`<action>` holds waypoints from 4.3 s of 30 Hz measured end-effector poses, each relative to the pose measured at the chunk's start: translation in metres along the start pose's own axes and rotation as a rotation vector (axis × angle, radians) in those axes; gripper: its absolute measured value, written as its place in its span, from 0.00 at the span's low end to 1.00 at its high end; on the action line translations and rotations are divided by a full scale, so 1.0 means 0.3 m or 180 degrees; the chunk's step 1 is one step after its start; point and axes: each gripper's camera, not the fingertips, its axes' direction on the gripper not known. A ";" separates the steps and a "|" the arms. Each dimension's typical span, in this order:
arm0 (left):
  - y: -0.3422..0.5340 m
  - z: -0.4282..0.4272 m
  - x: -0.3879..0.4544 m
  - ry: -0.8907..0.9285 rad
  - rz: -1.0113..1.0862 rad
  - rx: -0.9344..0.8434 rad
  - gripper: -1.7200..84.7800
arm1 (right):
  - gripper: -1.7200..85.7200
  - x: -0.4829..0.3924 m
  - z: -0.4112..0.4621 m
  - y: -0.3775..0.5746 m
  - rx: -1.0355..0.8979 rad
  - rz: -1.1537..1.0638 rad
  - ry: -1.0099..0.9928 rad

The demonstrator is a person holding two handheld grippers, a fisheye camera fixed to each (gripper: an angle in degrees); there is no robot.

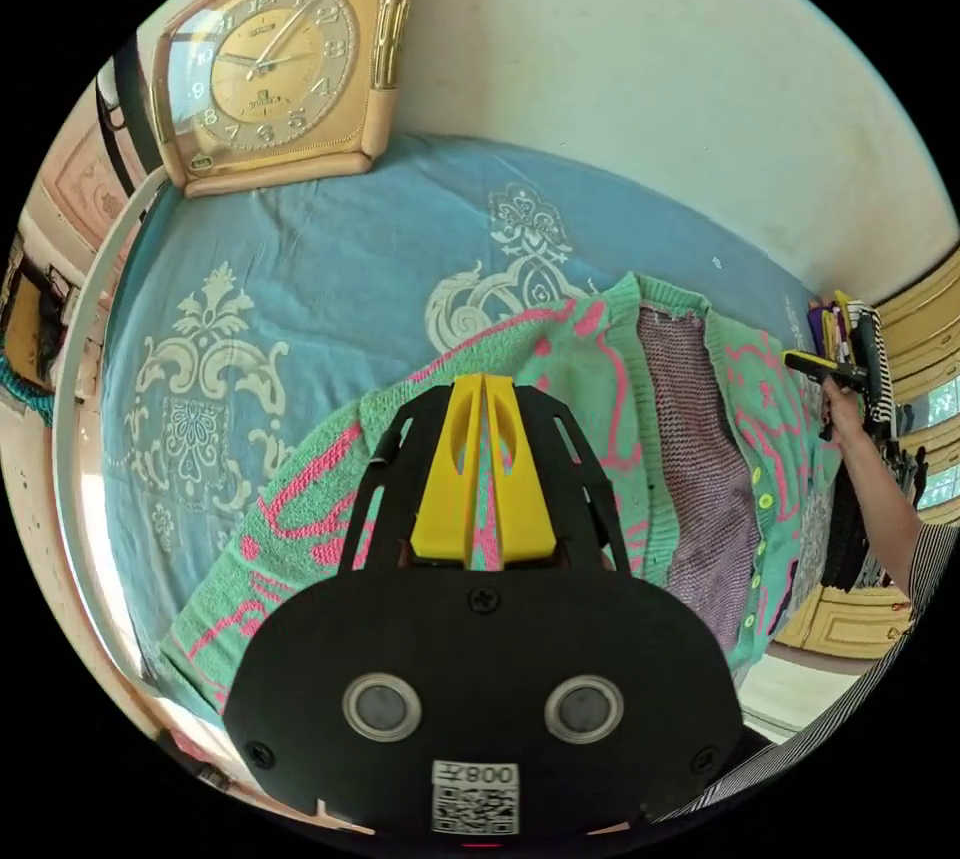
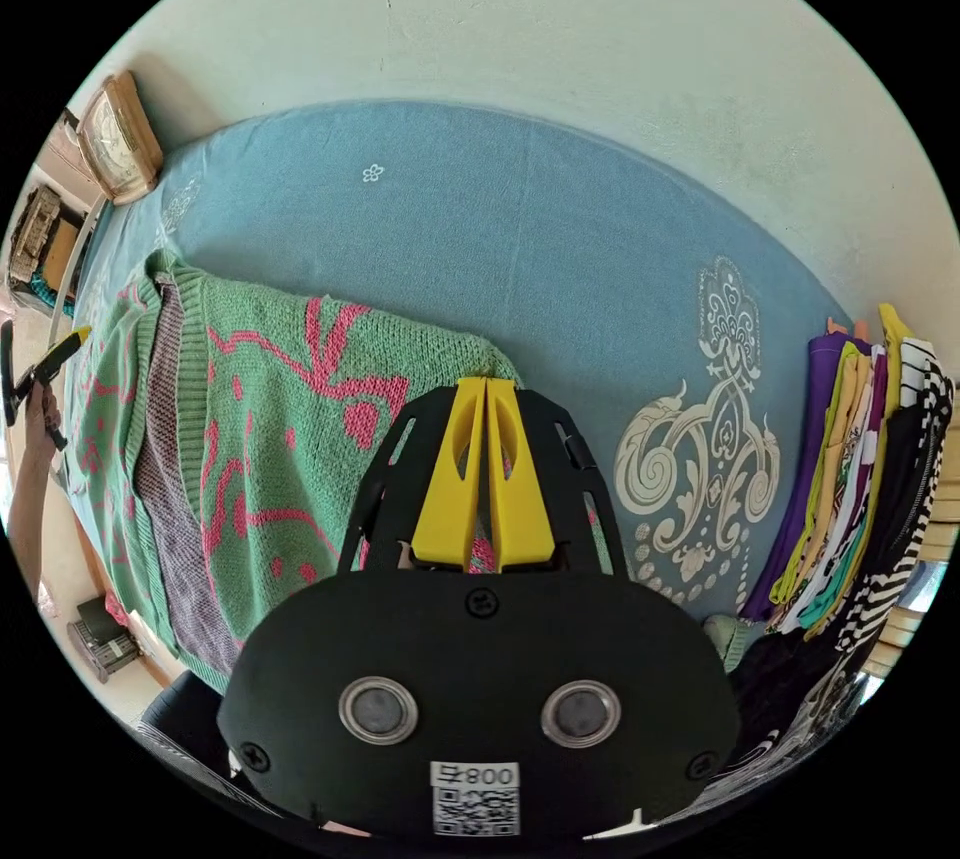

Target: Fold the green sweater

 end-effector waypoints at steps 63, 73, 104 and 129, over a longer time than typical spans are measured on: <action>0.971 0.526 0.109 0.2278 -0.0305 -0.1137 0.03 | 0.02 0.198 0.610 0.000 -0.0923 -0.0869 -0.2262; 1.118 0.569 0.224 0.1497 0.0452 -0.1844 0.04 | 0.02 0.212 0.697 0.040 -0.0923 -0.0809 -0.2311; 0.767 0.693 0.448 0.1880 0.0503 -0.1187 0.10 | 0.09 0.274 0.627 0.706 -0.0627 -0.0134 -0.1293; 0.178 0.884 0.533 0.2921 0.0256 -0.0852 0.04 | 0.02 0.013 0.823 1.042 -0.0979 -0.0286 -0.0664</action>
